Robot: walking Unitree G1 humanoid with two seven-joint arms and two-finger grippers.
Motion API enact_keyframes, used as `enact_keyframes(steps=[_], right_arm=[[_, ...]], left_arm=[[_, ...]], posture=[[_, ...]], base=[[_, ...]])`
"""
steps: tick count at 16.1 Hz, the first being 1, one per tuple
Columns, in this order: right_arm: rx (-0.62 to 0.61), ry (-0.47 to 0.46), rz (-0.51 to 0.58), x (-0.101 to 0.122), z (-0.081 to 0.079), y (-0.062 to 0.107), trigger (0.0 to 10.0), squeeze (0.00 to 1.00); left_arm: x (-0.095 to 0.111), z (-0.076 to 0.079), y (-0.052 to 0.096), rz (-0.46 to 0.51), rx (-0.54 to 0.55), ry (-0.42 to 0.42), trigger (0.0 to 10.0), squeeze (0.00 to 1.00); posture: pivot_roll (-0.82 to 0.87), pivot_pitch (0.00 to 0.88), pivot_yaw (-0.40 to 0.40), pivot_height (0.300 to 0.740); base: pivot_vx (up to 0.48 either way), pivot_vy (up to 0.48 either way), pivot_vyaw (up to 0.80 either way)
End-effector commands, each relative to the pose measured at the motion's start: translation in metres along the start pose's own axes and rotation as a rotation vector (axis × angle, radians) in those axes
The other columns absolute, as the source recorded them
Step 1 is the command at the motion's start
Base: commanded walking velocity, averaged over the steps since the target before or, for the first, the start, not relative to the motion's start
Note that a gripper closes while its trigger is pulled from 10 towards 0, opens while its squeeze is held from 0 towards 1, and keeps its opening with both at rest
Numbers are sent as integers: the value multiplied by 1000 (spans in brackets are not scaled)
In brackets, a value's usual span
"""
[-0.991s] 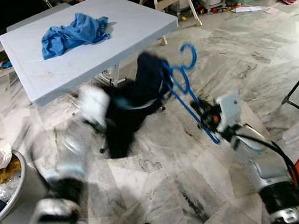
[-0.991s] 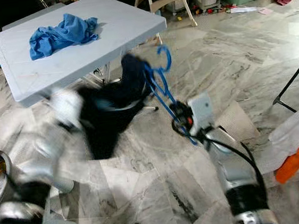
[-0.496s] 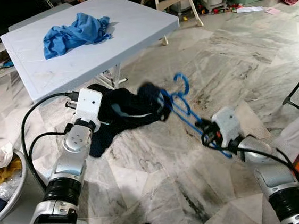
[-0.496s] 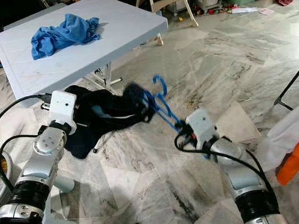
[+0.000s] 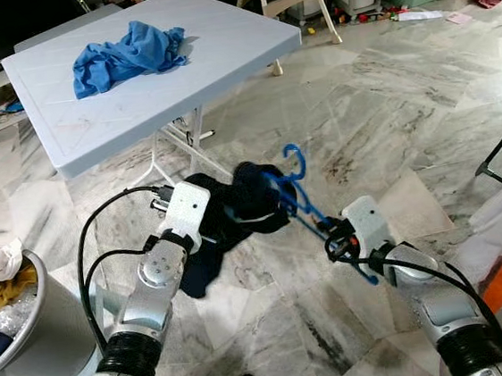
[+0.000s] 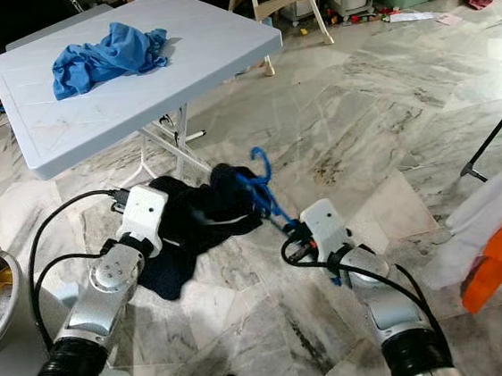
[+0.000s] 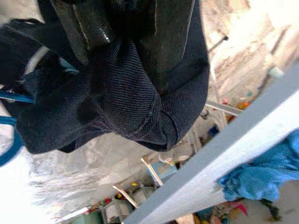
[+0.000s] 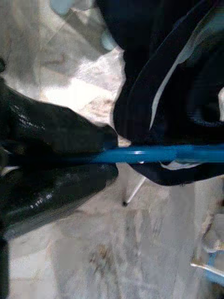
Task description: Hang hanger
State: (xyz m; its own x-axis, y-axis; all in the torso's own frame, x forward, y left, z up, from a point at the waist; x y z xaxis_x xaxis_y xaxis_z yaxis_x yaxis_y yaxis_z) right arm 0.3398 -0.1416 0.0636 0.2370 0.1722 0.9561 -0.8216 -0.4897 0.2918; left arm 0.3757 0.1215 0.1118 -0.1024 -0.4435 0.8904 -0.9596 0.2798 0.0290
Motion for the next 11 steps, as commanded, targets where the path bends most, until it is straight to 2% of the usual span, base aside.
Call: enact_keyframes(steps=[1,4,6,8,10,11], right_arm=[[52,30,28,8,-6,1,10000,0],[73,133,-23,2,8,14,10000,0],[66,172,-64,-5,18,23,10000,0],[98,187,-91,-10,16,28,10000,0],[172,203,-112,-15,5,32,10000,0],[223,203,-105,-15,-4,34,10000,0]], left_arm=[[1,-18,-2,2,53,-36,10000,0],[2,-52,-5,-17,176,-73,10000,0],[10,-76,-5,3,284,-64,10000,0],[9,-83,-4,-4,324,-63,10000,0],[7,-80,-5,-10,315,-58,10000,0],[6,-73,-6,-11,292,-50,10000,0]], posture=[[-104,90,132,740],[-113,89,135,740],[-115,90,136,740],[-116,91,138,740],[-116,91,139,740],[-119,92,138,740]], base=[[0,0,0],[0,0,0],[0,0,0],[0,0,0],[0,0,0],[0,0,0]])
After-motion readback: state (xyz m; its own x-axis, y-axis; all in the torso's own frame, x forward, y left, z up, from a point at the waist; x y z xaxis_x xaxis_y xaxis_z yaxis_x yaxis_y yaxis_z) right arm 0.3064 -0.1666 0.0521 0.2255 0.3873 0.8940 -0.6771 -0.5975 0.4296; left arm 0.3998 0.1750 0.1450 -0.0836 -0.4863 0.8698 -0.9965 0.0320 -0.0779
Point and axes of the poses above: a point about 5 cm out from each wrist's last joint towards the gripper, its own y axis pointing back from the gripper into the wrist, its own x axis along the axis of the wrist's last joint, z = x × y, the point moved 4 cm from there along -y, pointing out of the wrist towards the gripper, and after that the axes turned 6 degrees about -y, right-handed, at the moved point
